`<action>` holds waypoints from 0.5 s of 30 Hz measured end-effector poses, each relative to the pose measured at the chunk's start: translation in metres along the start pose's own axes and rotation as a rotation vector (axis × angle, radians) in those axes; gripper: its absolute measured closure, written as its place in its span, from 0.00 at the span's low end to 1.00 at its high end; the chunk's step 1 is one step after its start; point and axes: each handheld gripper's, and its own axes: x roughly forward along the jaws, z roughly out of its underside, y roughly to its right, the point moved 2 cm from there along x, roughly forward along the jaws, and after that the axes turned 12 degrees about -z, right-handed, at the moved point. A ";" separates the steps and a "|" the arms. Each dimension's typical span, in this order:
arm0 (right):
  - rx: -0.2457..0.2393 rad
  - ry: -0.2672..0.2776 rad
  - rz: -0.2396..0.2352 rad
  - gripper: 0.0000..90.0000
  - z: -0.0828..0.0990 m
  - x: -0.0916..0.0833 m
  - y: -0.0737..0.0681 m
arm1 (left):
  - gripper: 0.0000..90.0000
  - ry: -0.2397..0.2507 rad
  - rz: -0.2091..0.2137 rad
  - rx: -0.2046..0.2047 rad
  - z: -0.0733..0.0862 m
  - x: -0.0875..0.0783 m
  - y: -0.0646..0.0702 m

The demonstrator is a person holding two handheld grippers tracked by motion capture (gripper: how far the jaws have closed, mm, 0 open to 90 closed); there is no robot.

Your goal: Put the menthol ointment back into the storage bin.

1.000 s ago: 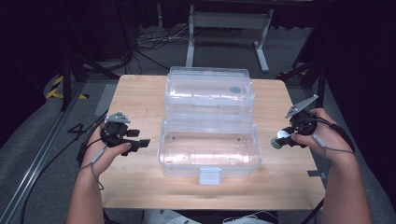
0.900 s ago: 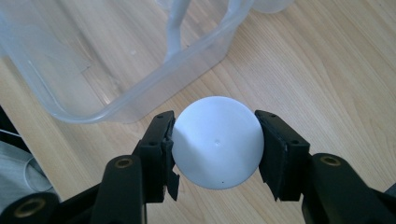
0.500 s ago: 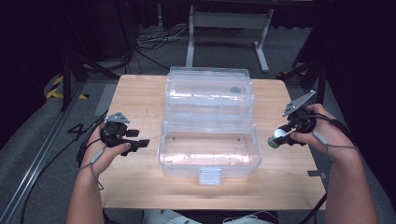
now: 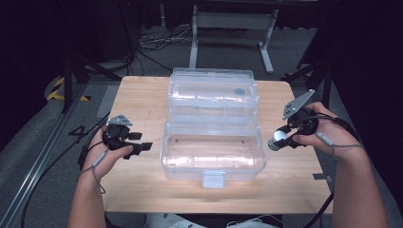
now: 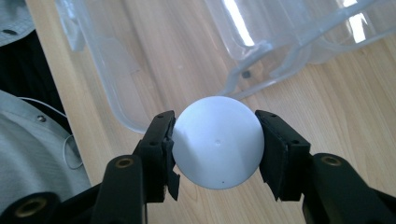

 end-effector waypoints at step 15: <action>-0.123 -0.035 -0.044 0.56 -0.022 0.009 -0.012 | 0.42 -0.006 -0.003 -0.007 0.002 -0.001 0.000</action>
